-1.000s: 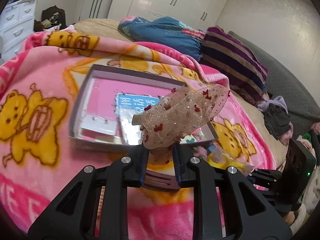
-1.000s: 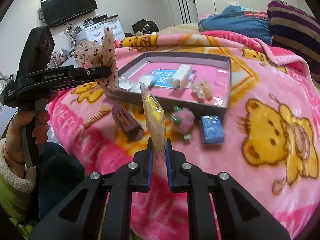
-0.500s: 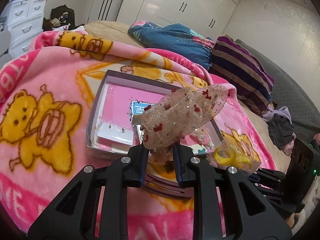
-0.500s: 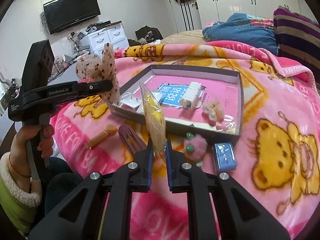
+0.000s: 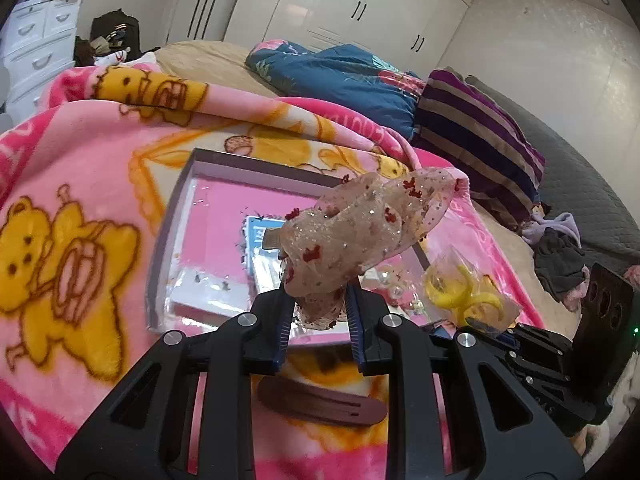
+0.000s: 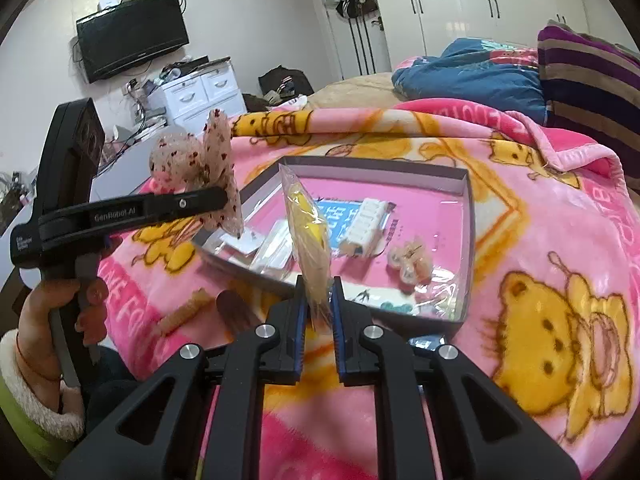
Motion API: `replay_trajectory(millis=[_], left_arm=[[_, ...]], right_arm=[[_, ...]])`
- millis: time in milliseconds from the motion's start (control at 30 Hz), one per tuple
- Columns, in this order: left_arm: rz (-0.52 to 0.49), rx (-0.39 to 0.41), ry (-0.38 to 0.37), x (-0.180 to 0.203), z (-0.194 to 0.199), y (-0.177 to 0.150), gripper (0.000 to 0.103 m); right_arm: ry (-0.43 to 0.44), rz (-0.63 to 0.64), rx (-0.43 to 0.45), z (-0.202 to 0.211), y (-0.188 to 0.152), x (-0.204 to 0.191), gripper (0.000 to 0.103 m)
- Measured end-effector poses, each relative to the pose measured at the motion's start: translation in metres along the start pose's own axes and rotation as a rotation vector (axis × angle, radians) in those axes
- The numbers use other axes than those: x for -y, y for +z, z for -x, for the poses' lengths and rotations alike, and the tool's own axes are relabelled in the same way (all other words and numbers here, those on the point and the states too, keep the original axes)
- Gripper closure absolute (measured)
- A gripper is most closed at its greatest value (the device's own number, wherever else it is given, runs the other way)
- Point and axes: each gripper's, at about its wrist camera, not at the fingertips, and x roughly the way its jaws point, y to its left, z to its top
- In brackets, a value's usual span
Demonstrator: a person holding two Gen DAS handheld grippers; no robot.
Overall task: Organize jewelry
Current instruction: 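Carry the bow over the box with the left tool while the right carries the bangle bag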
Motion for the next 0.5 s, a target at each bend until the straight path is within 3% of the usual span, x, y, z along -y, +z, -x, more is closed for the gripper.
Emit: replay_trajectory(millis=[500], left_arm=[[-0.064,-0.077,-0.005,0.017,-0.043,0.007,0.085]], right_arm=[[-0.123,-0.083,0.038,-0.006,0.019,0.045,0.092]])
